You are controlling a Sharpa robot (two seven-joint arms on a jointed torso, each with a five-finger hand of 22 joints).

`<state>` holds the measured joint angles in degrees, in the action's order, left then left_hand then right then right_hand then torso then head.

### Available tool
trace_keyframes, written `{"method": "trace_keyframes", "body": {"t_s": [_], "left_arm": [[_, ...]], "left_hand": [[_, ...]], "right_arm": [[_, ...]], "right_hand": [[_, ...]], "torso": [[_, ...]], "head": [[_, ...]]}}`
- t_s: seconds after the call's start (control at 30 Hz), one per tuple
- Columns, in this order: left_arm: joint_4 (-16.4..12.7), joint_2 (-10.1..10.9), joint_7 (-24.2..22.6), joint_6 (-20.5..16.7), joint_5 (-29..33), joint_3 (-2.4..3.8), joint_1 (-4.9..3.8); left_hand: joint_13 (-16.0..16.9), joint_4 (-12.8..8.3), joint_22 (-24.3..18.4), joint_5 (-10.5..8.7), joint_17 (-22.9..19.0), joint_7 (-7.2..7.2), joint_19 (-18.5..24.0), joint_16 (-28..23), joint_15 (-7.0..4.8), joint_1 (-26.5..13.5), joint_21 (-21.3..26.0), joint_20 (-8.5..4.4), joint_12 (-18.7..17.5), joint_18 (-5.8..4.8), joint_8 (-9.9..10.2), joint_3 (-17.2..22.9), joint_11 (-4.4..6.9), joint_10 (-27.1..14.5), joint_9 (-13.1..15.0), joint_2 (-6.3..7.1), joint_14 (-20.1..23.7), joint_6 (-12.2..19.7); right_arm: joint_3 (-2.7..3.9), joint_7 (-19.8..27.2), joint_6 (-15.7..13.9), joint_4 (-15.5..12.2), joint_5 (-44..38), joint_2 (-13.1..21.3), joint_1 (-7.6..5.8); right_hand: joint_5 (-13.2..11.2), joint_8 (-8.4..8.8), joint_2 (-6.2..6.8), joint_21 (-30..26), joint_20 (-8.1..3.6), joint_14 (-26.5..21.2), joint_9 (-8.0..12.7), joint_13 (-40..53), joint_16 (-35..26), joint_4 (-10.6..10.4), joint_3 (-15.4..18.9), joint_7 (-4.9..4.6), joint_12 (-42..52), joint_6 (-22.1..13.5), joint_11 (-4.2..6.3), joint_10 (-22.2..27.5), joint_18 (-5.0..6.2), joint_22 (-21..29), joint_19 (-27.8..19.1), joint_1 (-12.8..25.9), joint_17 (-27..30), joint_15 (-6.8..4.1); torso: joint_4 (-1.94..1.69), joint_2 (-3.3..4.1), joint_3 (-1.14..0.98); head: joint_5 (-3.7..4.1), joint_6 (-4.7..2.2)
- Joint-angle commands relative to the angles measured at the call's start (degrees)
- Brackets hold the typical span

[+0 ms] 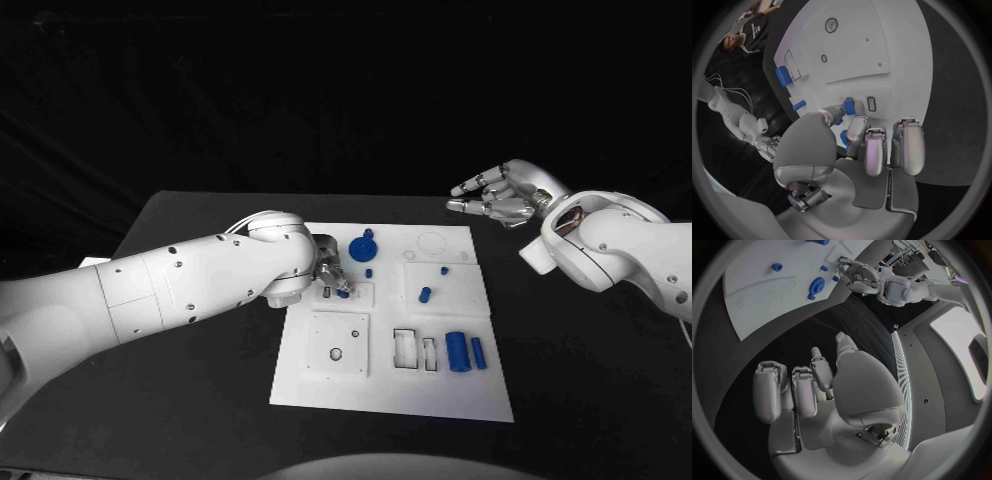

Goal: Assemble the parts on the task board

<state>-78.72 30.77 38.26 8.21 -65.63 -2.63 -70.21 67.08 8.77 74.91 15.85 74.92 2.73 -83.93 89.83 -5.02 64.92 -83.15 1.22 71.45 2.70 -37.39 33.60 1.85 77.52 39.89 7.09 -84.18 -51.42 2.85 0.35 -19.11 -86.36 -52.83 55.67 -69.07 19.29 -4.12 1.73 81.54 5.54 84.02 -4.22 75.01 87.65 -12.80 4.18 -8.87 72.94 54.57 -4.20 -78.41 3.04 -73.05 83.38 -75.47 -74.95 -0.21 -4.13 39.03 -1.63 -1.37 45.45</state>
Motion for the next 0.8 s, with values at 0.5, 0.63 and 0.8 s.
{"method": "trace_keyframes", "body": {"t_s": [0.5, 0.63, 0.8], "left_arm": [[2.66, -1.8, 0.56, 4.65, 1.07, -0.3, 0.33], [2.79, -1.82, 0.57, 5.14, 1.09, -0.3, 0.33], [2.92, -1.79, 0.56, 5.5, 1.1, -0.31, 0.32]], "left_hand": [[0.77, -1.93, 4.48, -0.14, 15.08, -1.1, -2.43, 0.17, -0.63, -3.39, -0.73, -0.56, 0.8, -0.49, 0.19, 0.94, 0.47, 0.75, 0.09, -0.33, -5.82, -1.37], [1.05, -1.46, 4.66, -0.16, 15.08, -1.2, -2.5, 0.17, -0.7, -4.27, -0.81, -0.62, 1.04, -0.52, 0.19, -0.18, 0.56, 0.91, 0.1, -0.13, -5.82, -1.68], [1.21, 1.61, 4.98, -0.46, 15.08, -1.08, -2.61, 0.17, -0.59, -8.67, -0.97, -0.59, 1.23, -0.59, 0.19, -4.47, 0.43, 1.02, 0.05, 1.21, -5.82, -2.44]], "right_arm": [[0.0, -0.07, 1.28, -0.19, -0.67, -0.08, 0.03], [0.0, -0.05, 1.34, -0.2, -0.67, -0.06, 0.03], [-0.01, 0.16, 1.34, -0.23, -0.82, -0.05, 0.03]], "right_hand": [[0.07, -0.38, -0.08, -0.21, -0.28, 5.02, -0.09, 1.66, -0.23, 0.02, 0.22, 0.04, -0.04, 0.45, 0.31, 0.08, 0.46, 0.05, -0.28, 0.69, -11.17, -0.34], [0.14, -0.39, -0.17, -0.24, -0.29, 5.02, -0.09, 1.6, -0.25, 0.0, 0.24, 0.04, -0.11, 0.46, 0.31, 0.13, 0.47, 0.1, -0.29, 0.71, -11.15, -0.34], [0.14, -0.39, -0.17, -0.25, -0.29, 5.0, -0.09, 1.57, -0.28, -0.01, 0.25, 0.04, -0.15, 0.46, 0.31, 0.16, 0.48, 0.12, -0.3, 0.72, -11.1, -0.34]], "torso": [[0.02, 0.03, -0.01], [0.01, 0.01, 0.0], [0.01, 0.05, 0.02]], "head": [[0.24, 0.13], [0.26, 0.13], [0.3, 0.12]]}}
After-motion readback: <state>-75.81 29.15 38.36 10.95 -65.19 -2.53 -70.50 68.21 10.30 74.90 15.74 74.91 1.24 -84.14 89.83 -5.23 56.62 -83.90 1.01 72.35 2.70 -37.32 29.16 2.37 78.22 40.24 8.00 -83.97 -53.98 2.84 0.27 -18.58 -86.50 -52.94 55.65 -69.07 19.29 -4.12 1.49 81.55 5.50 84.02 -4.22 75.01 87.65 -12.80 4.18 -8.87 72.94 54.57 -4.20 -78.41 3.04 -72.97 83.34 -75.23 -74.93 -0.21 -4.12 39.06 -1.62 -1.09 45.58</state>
